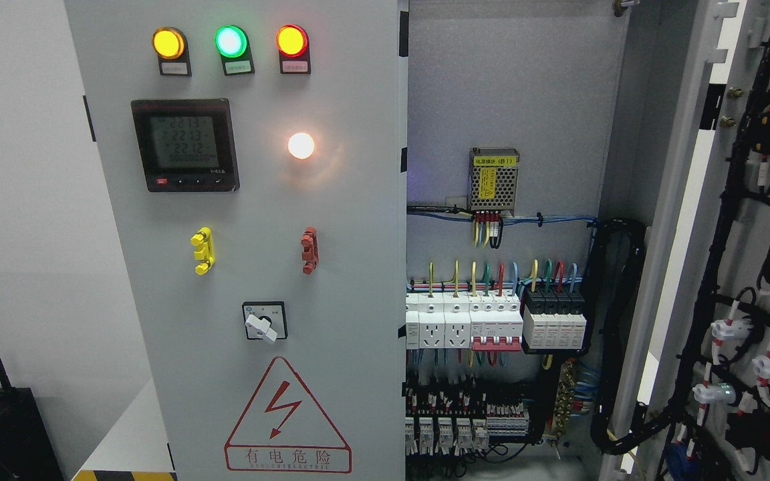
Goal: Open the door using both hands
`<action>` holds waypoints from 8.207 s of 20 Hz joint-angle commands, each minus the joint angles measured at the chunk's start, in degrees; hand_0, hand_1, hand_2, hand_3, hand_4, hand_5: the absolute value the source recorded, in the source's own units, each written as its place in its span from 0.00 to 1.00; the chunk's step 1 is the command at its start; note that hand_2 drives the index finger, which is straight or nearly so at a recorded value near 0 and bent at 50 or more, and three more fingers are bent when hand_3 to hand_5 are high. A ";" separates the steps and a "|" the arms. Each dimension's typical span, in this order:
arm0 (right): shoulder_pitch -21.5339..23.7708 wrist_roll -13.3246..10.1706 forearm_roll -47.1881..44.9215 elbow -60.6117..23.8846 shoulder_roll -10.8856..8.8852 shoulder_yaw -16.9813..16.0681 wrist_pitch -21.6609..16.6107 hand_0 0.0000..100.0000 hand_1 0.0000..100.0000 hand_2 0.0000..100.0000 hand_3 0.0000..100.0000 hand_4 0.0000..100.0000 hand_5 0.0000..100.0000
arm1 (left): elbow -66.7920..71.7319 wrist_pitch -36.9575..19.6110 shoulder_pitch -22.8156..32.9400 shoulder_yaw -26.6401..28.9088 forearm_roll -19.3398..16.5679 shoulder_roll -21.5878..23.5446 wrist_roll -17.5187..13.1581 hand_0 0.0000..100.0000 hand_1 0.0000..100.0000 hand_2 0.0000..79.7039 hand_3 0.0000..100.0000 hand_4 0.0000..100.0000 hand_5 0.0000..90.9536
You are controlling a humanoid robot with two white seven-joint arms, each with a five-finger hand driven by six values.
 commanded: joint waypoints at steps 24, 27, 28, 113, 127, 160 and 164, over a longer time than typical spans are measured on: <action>1.84 0.01 1.23 -1.85 0.00 0.00 0.05 0.38 0.00 0.00 0.00 0.00 0.00 | 83.55 -6.91 -14.35 5.22 -23.49 -38.95 0.49 0.00 0.00 0.00 0.00 0.00 0.00; 1.84 0.01 1.23 -1.85 0.00 0.00 0.05 0.38 0.00 0.00 0.00 0.00 0.00 | 90.77 -7.01 -18.04 5.48 -23.49 -43.16 0.66 0.00 0.00 0.00 0.00 0.00 0.00; 1.84 0.01 1.23 -1.85 0.00 0.00 0.05 0.38 0.00 0.00 0.00 0.00 0.00 | 91.83 -7.01 -18.32 5.57 -23.49 -43.96 0.66 0.00 0.00 0.00 0.00 0.00 0.00; 39.64 0.80 0.88 -96.77 -19.16 17.66 -17.00 0.38 0.00 0.00 0.00 0.00 0.00 | 103.27 -11.75 -18.93 30.53 -41.95 -48.45 10.77 0.00 0.00 0.00 0.00 0.00 0.00; 37.09 3.97 0.97 -104.24 -20.74 15.91 -23.68 0.38 0.00 0.00 0.00 0.00 0.00 | 103.27 -11.75 -18.93 30.53 -41.95 -48.54 10.69 0.00 0.00 0.00 0.00 0.00 0.00; 12.13 4.05 -5.54 -108.46 -15.12 9.84 -17.63 0.38 0.00 0.00 0.00 0.00 0.00 | 103.27 -11.75 -19.02 30.53 -41.95 -48.54 10.69 0.00 0.00 0.00 0.00 0.00 0.00; 9.24 4.05 -5.54 -108.37 -13.98 10.19 -14.72 0.38 0.00 0.00 0.00 0.00 0.00 | 103.27 -11.75 -18.93 30.53 -41.95 -48.45 10.77 0.00 0.00 0.00 0.00 0.00 0.00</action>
